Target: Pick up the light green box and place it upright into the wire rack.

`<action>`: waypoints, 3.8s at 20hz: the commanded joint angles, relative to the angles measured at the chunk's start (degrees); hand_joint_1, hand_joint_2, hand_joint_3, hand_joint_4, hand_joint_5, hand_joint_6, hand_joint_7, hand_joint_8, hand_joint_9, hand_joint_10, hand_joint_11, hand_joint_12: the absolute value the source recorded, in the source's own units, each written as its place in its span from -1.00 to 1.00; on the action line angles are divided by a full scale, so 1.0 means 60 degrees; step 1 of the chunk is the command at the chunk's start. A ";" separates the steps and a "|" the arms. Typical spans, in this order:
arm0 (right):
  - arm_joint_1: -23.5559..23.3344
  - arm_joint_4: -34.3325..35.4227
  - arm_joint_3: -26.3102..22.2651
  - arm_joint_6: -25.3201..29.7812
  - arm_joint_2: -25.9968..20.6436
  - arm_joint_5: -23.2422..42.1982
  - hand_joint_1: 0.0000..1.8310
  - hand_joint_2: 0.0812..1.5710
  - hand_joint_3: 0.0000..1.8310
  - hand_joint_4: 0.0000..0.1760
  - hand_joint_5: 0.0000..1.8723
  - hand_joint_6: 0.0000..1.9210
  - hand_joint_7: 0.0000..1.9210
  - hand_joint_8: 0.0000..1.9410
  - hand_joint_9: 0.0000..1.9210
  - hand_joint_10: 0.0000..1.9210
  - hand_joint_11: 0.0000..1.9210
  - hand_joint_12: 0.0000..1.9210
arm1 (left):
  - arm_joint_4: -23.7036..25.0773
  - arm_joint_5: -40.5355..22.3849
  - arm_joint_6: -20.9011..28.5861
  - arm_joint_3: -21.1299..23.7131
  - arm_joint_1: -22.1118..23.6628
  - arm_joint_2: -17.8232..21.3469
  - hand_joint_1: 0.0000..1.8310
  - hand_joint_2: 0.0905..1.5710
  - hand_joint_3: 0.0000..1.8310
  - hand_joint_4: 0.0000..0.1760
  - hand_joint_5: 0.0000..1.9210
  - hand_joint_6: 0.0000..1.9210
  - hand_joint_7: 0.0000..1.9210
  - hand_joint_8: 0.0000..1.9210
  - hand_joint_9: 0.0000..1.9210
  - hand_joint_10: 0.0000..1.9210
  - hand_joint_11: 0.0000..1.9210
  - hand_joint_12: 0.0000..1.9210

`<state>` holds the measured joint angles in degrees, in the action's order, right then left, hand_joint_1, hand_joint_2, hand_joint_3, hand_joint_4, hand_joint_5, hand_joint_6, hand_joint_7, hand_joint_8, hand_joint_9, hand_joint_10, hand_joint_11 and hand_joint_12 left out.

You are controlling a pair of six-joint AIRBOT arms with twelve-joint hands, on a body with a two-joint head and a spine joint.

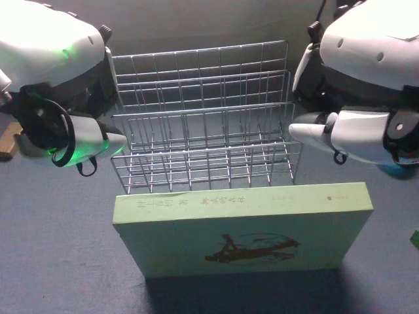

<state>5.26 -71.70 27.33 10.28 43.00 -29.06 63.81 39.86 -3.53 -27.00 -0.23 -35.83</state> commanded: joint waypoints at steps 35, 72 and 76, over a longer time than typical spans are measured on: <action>0.0184 0.1873 0.1243 -0.0178 0.4147 -0.2646 -0.18 0.13 -1.00 -0.45 -0.85 -1.00 -0.87 -1.00 -0.89 -1.00 -1.00 -0.42 | 0.0661 -0.0993 -0.0405 -0.1340 -0.0409 0.0188 -0.86 0.55 -1.00 -0.18 -0.70 -1.00 -0.77 -1.00 -0.83 -1.00 -1.00 -0.47; 0.0395 0.1932 0.1839 -0.0382 0.4682 -0.3155 0.49 0.44 -1.00 -1.00 -0.08 0.03 -0.02 0.10 -0.17 0.52 -0.28 0.57 | -0.0613 -0.0641 -0.5081 -0.2245 0.0436 0.0339 -0.83 0.56 -1.00 -0.16 -0.69 -1.00 -0.78 -1.00 -0.82 -0.99 -1.00 -0.46; 0.0061 0.1949 0.1583 -0.0431 0.4387 -0.3239 0.33 0.43 -1.00 -1.00 -0.04 0.04 0.01 0.18 -0.13 0.15 -0.27 0.56 | -0.0577 -0.0510 -0.5074 -0.2299 0.0565 0.0328 -0.83 0.56 -1.00 -0.16 -0.67 -0.99 -0.77 -0.99 -0.82 -1.00 -1.00 -0.46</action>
<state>5.87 -55.59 36.67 7.84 68.99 -50.22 56.66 39.16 -33.43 -40.80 2.46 -34.00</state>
